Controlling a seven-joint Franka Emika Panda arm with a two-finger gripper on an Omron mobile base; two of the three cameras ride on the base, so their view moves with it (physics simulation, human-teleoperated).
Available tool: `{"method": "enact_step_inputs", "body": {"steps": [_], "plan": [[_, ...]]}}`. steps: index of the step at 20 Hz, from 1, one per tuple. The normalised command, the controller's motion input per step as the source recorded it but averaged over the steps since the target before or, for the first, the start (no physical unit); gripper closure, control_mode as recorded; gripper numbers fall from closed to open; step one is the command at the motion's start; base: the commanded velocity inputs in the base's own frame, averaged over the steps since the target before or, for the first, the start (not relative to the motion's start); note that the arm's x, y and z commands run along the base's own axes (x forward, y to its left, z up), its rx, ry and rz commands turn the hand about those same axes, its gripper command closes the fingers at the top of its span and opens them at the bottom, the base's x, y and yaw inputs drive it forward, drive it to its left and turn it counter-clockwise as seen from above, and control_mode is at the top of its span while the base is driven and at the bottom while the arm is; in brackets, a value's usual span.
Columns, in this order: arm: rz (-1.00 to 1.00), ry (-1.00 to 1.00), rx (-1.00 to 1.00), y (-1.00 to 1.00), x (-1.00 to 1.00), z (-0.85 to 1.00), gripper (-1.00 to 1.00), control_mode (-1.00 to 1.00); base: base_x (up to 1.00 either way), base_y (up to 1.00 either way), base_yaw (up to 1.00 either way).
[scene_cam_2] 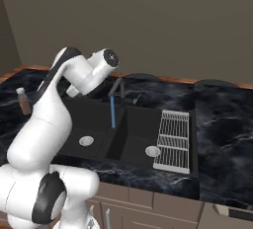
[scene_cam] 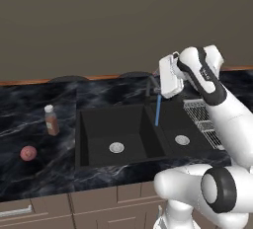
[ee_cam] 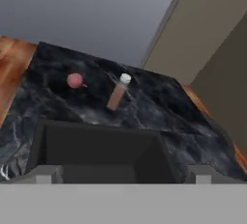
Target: Turn on the sink faucet. Then move the onion from the counter to the sink. Turn off the sink. Move the vegetable from the sink to the pot next to the stove. Finally move the pot to the rear right burner.
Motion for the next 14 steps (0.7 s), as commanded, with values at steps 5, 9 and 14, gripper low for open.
{"method": "enact_step_inputs", "body": {"steps": [5, 9, 14], "plan": [[0.33, 0.0, -0.27, 0.88, 0.0, 0.08, -1.0, -1.0, 0.0, 0.0, 0.0], [0.4, 0.0, -0.19, 0.82, 0.0, 0.0, -1.0, -1.0, 0.0, 0.0, 0.0], [0.45, -0.03, -0.16, 0.82, -0.02, -0.03, -1.0, -1.0, 0.0, 0.0, 0.0]]}}
